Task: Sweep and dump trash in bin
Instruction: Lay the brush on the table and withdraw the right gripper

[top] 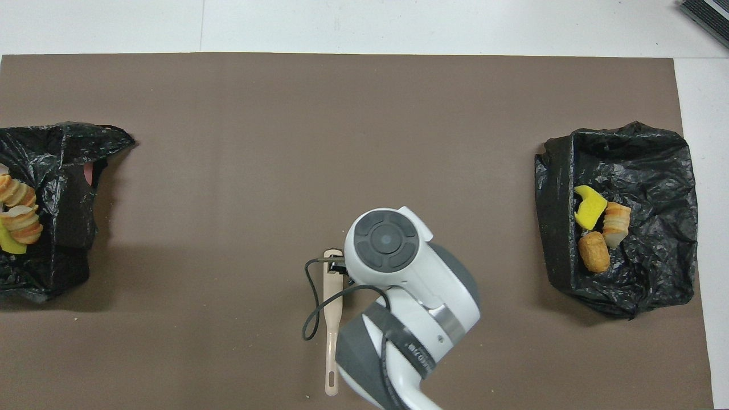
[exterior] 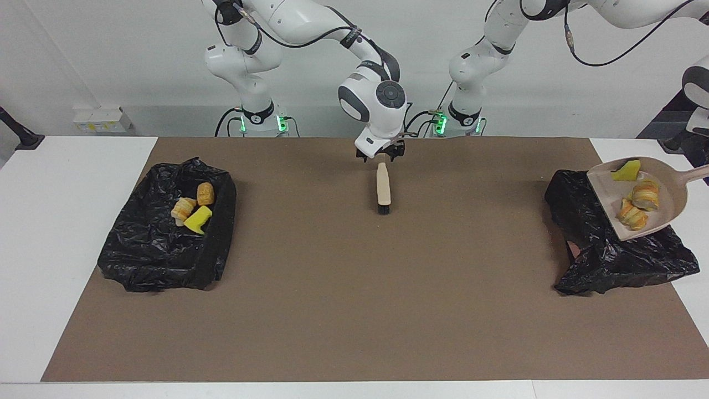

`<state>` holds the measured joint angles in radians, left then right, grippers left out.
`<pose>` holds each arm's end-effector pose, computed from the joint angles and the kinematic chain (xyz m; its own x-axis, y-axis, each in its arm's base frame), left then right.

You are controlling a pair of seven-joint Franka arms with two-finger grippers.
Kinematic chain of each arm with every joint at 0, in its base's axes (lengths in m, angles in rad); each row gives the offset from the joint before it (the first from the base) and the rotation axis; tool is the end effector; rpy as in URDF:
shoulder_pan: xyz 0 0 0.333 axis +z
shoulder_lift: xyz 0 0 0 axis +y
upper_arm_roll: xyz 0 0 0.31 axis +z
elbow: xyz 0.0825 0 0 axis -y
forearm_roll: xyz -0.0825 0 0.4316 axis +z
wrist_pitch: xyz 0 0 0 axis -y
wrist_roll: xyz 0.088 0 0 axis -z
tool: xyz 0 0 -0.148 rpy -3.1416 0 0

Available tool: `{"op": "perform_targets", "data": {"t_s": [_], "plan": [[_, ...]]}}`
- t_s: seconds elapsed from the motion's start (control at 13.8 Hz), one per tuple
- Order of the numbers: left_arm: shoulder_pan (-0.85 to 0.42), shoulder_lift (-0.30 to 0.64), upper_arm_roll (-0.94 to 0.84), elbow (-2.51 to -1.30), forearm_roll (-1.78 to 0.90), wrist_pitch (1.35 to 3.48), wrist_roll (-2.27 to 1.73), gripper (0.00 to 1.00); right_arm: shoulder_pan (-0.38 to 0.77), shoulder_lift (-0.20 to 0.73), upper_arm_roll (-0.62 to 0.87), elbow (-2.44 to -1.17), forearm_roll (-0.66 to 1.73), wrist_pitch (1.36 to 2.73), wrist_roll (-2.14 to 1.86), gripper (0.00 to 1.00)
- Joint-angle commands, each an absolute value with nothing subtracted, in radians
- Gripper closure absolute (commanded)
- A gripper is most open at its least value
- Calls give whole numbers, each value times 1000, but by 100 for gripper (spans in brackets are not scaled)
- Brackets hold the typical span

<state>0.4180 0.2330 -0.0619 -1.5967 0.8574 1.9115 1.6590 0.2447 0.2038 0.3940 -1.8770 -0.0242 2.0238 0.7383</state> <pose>0.6255 0.3250 0.4804 -0.0360 -0.6966 -0.7165 -0.9952 -0.0404 0.0894 0.5182 0.3755 0.3380 0.9933 -0.0934 -0.0683 -0.0946 -0.9954 -0.0142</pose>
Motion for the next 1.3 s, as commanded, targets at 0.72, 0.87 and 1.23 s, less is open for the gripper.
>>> {"op": "perform_targets", "data": {"t_s": [0.72,0.87,1.23], "plan": [[393,84,-83,-1637,764,1879,1617,100,107,-32,-43,-1705,-35,1729,91,0],[362,84,-95,-1638,695,1870,1545,100,107,-35,-93,-1620,-38,1620,23,0],[315,63,-97,-1664,416,1754,1144,100,129,-63,-133,-1626,-17,1557,-18,0]]}}
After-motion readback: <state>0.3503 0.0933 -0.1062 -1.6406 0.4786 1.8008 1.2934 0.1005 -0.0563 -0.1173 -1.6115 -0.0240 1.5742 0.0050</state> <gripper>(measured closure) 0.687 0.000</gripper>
